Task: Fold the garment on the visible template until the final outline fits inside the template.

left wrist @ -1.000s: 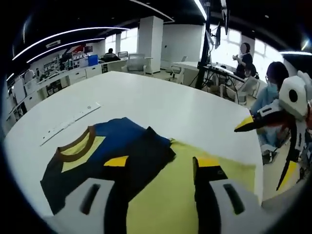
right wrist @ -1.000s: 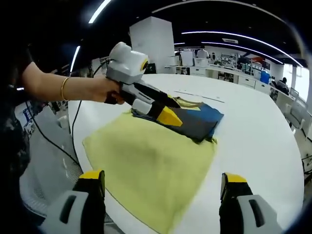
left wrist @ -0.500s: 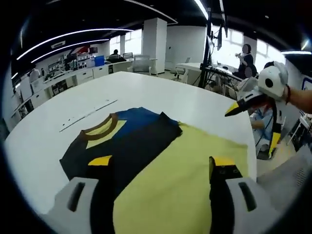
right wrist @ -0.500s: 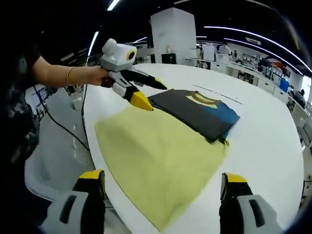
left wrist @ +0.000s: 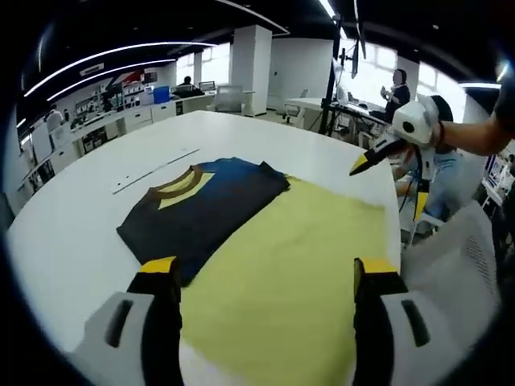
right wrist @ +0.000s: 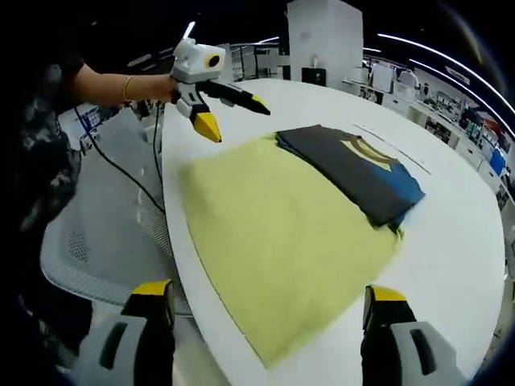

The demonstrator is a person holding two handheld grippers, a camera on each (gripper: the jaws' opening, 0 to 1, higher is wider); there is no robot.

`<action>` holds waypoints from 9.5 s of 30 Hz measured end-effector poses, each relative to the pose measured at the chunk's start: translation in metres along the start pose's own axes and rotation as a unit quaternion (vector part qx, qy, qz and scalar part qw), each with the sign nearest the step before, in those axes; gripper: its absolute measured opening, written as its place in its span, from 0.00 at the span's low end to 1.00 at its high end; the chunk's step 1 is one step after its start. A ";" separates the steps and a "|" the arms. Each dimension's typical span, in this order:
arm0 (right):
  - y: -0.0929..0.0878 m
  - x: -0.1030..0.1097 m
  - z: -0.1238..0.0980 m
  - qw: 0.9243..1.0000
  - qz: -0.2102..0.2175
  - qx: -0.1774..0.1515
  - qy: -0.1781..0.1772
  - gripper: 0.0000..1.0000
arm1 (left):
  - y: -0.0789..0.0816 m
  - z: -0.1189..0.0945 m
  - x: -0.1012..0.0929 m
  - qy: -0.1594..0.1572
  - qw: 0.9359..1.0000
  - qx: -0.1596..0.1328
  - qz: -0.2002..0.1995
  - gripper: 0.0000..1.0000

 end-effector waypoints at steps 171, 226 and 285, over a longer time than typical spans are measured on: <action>0.075 -0.054 -0.069 0.970 -0.082 0.001 -0.230 0.00 | 0.022 -0.079 0.022 0.190 0.981 0.025 0.041 0.01; 0.108 -0.205 0.009 0.939 -0.099 0.063 -0.323 0.00 | 0.040 0.031 0.134 0.301 0.951 0.027 -0.066 0.01; 0.061 -0.250 0.045 0.963 0.007 0.004 -0.268 0.31 | -0.033 0.069 0.162 0.207 0.976 0.065 0.035 0.27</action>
Point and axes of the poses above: the point that each gripper's makers call its tool centre point, and the gripper's own axes: z roughly forward along the fingers, x roughly to its left, y roughly out of its top, the point moved 5 cm from there along -z, roughly backward along the fingers, and after that the axes turned 7 degrees about y, right-handed, at the moved point
